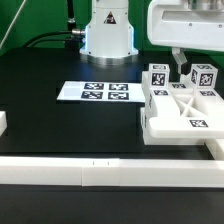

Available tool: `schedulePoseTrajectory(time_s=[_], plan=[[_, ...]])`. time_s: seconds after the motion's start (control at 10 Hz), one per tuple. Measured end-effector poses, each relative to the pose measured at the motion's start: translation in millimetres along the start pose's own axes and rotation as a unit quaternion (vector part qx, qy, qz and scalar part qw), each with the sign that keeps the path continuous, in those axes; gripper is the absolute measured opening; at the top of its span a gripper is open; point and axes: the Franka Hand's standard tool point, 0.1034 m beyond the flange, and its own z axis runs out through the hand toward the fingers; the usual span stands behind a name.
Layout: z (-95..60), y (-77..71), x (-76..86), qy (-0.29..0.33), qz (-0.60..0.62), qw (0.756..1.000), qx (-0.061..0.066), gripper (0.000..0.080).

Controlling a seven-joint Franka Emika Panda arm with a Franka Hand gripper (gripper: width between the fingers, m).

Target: Assemble chair

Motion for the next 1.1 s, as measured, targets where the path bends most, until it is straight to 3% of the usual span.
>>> schedulePoseTrajectory(time_s=[0.2,0.6,0.7,0.9,1.1], plan=[[-3.4,-1.6,3.5,0.003,-0.138,0.990,-0.014,0.0648],[-2.8,-1.0,4.0,0.003,-0.248,0.969,-0.014,0.0648],[-2.9,-0.2,4.5,0.007,-0.309,0.951,-0.024,0.0648],[-2.2,0.1,4.4,0.007,-0.363,0.932,-0.025,0.0648],[-1.8,0.4,3.9,0.006,-0.362,0.932,-0.024,0.0391]])
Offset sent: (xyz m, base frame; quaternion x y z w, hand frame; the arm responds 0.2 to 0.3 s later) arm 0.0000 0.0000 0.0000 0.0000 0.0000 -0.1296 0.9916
